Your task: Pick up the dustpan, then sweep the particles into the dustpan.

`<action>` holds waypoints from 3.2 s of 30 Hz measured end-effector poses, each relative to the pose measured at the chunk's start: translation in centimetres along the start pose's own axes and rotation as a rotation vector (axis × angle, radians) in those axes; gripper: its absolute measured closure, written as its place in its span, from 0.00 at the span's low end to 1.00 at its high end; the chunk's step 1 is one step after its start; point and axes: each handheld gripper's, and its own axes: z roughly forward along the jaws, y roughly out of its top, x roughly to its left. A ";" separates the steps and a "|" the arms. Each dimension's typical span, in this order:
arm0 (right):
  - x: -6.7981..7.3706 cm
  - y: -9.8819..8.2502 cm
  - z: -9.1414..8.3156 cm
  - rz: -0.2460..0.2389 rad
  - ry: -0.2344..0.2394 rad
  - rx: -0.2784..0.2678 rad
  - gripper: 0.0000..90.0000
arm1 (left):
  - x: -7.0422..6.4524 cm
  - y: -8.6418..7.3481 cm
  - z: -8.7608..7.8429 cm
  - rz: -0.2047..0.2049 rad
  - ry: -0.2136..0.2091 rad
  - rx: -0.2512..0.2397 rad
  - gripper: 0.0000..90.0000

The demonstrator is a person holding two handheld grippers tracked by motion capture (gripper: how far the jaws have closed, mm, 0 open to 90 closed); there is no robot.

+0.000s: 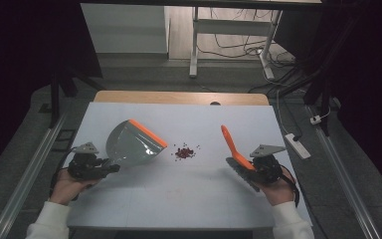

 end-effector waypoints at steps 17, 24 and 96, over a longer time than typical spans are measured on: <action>0.3 2.7 2.2 0.006 0.025 -0.034 0.77 | -0.3 0.0 0.0 0.035 -0.060 0.044 0.69; -0.3 3.9 3.3 0.015 0.040 -0.053 0.77 | -0.3 0.0 0.0 0.050 -0.107 0.056 0.69; -0.4 11.0 12.5 -0.032 -0.001 0.003 0.77 | -2.4 0.3 4.1 0.164 -0.158 0.275 0.69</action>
